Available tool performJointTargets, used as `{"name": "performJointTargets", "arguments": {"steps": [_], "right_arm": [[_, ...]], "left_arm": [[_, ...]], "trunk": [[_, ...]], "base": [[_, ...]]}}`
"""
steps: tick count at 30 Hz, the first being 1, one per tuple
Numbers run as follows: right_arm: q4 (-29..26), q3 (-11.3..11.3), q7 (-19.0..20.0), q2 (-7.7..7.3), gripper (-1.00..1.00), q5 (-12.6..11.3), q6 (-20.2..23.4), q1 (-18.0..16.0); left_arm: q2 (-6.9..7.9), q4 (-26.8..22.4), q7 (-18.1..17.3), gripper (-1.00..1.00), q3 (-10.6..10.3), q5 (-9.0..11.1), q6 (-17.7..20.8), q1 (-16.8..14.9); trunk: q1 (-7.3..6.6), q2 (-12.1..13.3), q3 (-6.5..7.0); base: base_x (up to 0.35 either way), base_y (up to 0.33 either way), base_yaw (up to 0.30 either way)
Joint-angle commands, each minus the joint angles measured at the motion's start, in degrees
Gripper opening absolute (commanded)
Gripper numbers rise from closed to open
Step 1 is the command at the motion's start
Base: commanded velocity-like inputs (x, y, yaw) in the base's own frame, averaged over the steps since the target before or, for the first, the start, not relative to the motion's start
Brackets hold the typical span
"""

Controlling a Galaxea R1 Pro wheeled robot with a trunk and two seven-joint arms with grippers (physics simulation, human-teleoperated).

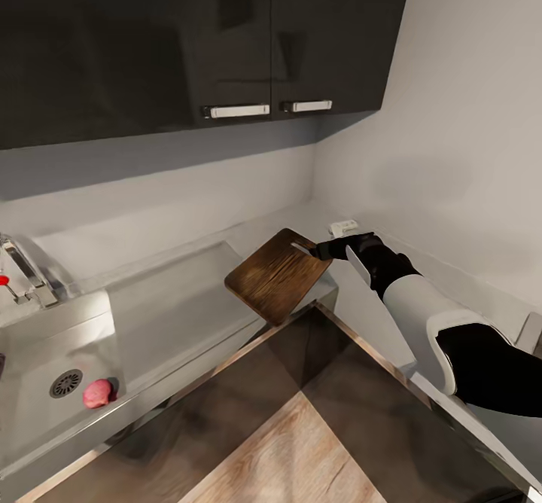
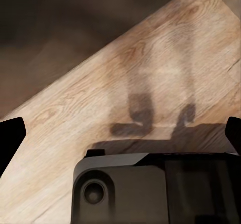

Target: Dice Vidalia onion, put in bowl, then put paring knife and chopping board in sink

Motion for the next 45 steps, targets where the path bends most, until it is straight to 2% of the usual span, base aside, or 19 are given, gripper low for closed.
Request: {"name": "performJointTargets", "arguments": {"steps": [1,5,11,18,22,24,29,45], "right_arm": [[-0.1,0.3,0.0,-0.03,-1.0,0.0,0.3,0.0],[-0.1,0.3,0.0,-0.03,-1.0,0.0,0.3,0.0],[-0.1,0.3,0.0,-0.03,-1.0,0.0,0.3,0.0],[-0.1,0.3,0.0,-0.03,-1.0,0.0,0.3,0.0],[-0.1,0.3,0.0,-0.03,-1.0,0.0,0.3,0.0],[0.0,0.3,0.0,-0.03,-1.0,0.0,0.3,0.0],[0.0,0.4,0.0,-0.03,-1.0,0.0,0.3,0.0],[0.2,0.4,0.0,0.16,-1.0,0.0,0.3,0.0]], "left_arm": [[-0.04,-0.2,0.2,1.0,0.2,-0.6,-0.1,0.1],[-0.01,-2.4,0.1,1.0,0.2,-0.6,-0.2,1.5],[-0.01,-11.1,0.1,1.0,0.2,-0.6,-0.1,7.6],[0.12,-18.9,0.0,1.0,0.2,-0.6,-0.1,13.5],[0.44,-20.5,-0.5,1.0,0.2,-0.7,-0.2,14.3],[0.59,-21.5,-1.9,1.0,0.1,-0.7,-0.2,14.7],[0.64,-19.0,-3.8,1.0,0.2,-0.6,0.3,15.0],[0.61,-16.5,-4.0,1.0,0.2,-0.6,0.6,15.0]], "trunk": [[0.04,-0.1,-0.02],[0.04,-0.1,0.33],[0.04,-0.1,0.86],[0.04,-0.1,1.47],[0.04,-0.1,1.82],[0.04,-0.1,2.0],[0.04,-0.1,2.44],[0.04,-0.1,3.71]], "base": [[0.0,0.0,0.067],[0.0,0.0,0.067],[0.0,0.0,0.067],[0.0,0.0,0.066],[0.0,0.0,0.066],[0.0,0.0,0.066],[0.0,0.0,0.066],[-0.023,0.01,0.13]]}}
